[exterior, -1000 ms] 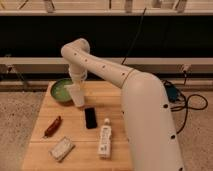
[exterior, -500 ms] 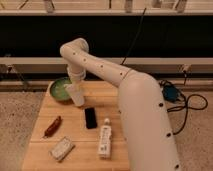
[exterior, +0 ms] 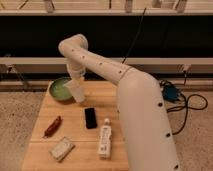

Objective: Place the ceramic cup in the ceramic bowl

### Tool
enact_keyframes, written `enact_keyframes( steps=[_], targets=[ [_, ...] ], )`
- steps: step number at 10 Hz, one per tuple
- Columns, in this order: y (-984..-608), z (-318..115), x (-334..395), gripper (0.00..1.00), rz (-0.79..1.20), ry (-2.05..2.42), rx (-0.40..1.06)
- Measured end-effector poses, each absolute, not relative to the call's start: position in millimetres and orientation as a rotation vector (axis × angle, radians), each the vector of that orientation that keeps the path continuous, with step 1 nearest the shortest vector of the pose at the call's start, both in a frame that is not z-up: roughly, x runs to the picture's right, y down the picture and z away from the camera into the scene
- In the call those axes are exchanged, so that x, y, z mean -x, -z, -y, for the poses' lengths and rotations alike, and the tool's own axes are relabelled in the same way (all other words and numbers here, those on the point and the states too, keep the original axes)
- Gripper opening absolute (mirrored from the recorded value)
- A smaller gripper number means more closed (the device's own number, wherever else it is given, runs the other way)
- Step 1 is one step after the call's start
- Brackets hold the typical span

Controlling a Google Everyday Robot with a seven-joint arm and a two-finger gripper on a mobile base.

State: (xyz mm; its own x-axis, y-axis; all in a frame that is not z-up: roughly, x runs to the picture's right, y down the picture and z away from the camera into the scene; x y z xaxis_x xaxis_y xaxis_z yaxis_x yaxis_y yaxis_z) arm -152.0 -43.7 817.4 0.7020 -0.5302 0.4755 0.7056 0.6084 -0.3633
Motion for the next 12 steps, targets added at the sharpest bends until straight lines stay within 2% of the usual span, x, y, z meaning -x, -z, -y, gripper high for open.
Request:
enact_keyframes(
  steps=[2,4,7,10,11,12],
  targets=[
    [-806.2,78.9,156.7,0.03,0.312,0.763,0.524],
    [-800.6,94.7,162.6,0.03,0.308,0.788,0.505],
    [-825.3,115.3,190.9,0.03,0.351,0.833,0.452],
    [-856.0,107.3,215.6,0.03,0.412,0.855,0.392],
    [-868.2,100.8,218.9,0.08,0.431,0.856,0.377],
    [-878.1,93.7,225.5,0.2,0.463,0.859,0.359]
  ],
)
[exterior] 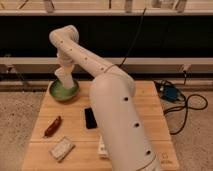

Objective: Place the ceramic cup in the ceramic bowl

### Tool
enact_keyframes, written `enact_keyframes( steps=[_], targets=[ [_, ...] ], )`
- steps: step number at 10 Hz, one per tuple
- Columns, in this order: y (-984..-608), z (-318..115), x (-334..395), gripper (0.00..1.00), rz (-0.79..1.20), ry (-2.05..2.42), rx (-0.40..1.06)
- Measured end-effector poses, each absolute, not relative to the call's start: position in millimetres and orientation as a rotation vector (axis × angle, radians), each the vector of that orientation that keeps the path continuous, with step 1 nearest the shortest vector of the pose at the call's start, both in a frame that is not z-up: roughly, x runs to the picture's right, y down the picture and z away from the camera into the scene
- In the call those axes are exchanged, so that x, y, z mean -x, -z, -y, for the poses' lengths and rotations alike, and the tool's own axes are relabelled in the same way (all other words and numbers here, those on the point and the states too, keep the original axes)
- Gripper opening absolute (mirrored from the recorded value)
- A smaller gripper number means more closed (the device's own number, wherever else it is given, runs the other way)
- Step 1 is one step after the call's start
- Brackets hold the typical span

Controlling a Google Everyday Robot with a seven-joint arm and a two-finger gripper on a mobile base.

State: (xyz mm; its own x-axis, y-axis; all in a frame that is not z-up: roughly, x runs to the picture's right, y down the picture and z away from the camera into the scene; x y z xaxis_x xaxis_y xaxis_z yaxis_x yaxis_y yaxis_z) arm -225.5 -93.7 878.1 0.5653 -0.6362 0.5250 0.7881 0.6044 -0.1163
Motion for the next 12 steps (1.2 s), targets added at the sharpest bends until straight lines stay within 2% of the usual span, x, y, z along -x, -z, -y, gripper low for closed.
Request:
enact_keyframes(
  steps=[2,3,6,10,12],
  targets=[
    [-882.2,87.1,237.7,0.38,0.512,0.861,0.333],
    [-884.7,81.2,242.3,0.52,0.543,0.851,0.311],
    [-886.4,75.9,249.2,0.79,0.589,0.829,0.248],
    [-880.8,74.8,256.3,0.8,0.612,0.835,0.206],
    [-878.6,72.5,249.5,0.8,0.611,0.847,0.229]
  ],
)
